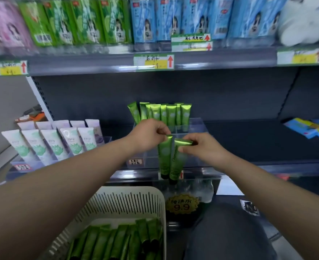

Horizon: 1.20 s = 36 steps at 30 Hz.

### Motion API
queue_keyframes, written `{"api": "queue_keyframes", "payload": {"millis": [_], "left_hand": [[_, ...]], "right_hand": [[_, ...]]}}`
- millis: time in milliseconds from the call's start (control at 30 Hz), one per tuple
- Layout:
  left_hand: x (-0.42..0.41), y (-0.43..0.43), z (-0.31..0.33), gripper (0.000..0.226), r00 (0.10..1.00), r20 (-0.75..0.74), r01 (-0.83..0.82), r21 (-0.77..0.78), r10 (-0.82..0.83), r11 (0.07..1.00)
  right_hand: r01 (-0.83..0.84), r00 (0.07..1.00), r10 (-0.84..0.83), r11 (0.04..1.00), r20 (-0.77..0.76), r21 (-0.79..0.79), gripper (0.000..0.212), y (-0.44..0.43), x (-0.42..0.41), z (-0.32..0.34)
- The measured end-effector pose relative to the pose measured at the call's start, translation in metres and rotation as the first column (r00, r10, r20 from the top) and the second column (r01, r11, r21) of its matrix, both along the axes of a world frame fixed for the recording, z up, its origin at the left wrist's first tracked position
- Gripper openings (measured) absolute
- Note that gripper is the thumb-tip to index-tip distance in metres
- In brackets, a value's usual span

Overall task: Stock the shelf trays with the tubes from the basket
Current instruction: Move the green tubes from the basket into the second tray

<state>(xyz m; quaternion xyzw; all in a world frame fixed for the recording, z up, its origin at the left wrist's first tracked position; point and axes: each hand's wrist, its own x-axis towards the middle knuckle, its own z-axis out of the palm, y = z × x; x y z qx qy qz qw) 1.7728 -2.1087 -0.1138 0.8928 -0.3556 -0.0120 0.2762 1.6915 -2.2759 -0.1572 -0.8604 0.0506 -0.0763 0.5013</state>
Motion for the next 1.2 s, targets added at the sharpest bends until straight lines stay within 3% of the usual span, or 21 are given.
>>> {"api": "queue_keyframes", "payload": {"millis": [367, 667, 1000, 1200], "left_hand": [[0.027, -0.079, 0.030, 0.014, 0.988, 0.154, 0.031, -0.073, -0.020, 0.997], [0.063, -0.131, 0.023, 0.019, 0.973, 0.229, 0.031, -0.128, 0.000, 0.991], [0.105, -0.172, 0.023, 0.022, 0.943, 0.333, 0.059, -0.136, -0.010, 0.989], [0.135, -0.192, 0.015, 0.024, 0.938, 0.346, 0.045, -0.140, 0.006, 0.989]], "right_hand": [[0.079, 0.982, -0.078, 0.997, 0.175, -0.003, 0.002, -0.068, 0.020, 0.036], [0.213, 0.949, -0.217, 0.976, 0.231, 0.041, 0.018, -0.115, 0.051, 0.033], [0.275, 0.922, -0.265, 0.962, 0.281, 0.005, 0.002, -0.153, 0.102, 0.033], [0.304, 0.891, -0.289, 0.953, 0.351, 0.011, 0.011, -0.170, 0.135, 0.028]]}}
